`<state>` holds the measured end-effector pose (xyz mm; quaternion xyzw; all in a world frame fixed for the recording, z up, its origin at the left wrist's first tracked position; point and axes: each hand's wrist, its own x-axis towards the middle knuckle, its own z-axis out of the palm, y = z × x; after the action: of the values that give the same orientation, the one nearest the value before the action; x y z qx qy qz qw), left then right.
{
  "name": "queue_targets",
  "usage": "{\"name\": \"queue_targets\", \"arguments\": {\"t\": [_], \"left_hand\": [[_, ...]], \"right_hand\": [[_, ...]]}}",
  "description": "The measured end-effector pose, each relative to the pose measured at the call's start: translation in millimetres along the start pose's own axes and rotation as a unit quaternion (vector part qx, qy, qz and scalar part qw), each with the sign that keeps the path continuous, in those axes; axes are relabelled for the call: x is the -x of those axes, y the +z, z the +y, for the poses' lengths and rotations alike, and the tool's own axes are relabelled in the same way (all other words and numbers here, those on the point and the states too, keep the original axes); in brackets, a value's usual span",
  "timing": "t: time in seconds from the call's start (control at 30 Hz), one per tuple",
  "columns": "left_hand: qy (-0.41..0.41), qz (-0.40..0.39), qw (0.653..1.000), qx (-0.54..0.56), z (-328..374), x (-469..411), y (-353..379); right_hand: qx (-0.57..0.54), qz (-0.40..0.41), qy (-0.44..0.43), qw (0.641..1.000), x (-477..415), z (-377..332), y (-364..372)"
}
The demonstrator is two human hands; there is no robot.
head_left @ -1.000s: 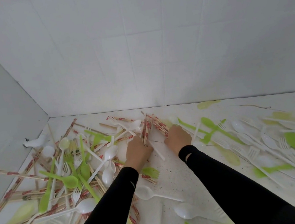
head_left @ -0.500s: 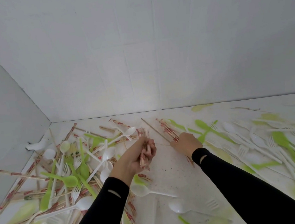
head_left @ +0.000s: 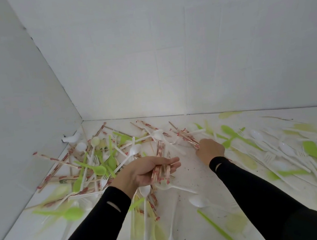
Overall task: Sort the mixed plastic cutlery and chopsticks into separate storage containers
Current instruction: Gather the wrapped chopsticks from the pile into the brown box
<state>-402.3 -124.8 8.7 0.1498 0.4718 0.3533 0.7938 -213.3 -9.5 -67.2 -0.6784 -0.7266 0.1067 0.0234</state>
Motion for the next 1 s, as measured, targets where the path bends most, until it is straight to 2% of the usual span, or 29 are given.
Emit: {"name": "queue_targets", "arguments": {"t": [0.1, 0.27, 0.37, 0.5, 0.73, 0.87, 1.0], "left_hand": [[0.005, 0.011, 0.999, -0.038, -2, 8, -4], [0.032, 0.052, 0.991, -0.116, -6, 23, -1], [0.066, 0.049, 0.985, -0.152, -7, 33, -3], [0.135, 0.048, 0.985, -0.099, -5, 42, -14], [0.167, 0.068, 0.981, -0.066, 3, 46, -33], [0.199, 0.097, 0.974, -0.047, 6, 37, -30], [0.222, 0.102, 0.968, -0.049, 3, 17, -12]], "right_hand": [[-0.056, -0.012, 0.01, 0.998, 3, 3, -3], [-0.104, 0.015, -0.017, 0.994, 5, -2, -2], [-0.134, -0.006, -0.011, 0.991, 0, -5, -2], [-0.113, -0.019, 0.015, 0.993, -7, -7, 3], [-0.073, 0.026, -0.007, 0.997, -5, -16, 16], [-0.149, 0.011, 0.011, 0.989, -5, -10, 2], [-0.284, 0.043, 0.022, 0.958, 0, 14, -28]]}}
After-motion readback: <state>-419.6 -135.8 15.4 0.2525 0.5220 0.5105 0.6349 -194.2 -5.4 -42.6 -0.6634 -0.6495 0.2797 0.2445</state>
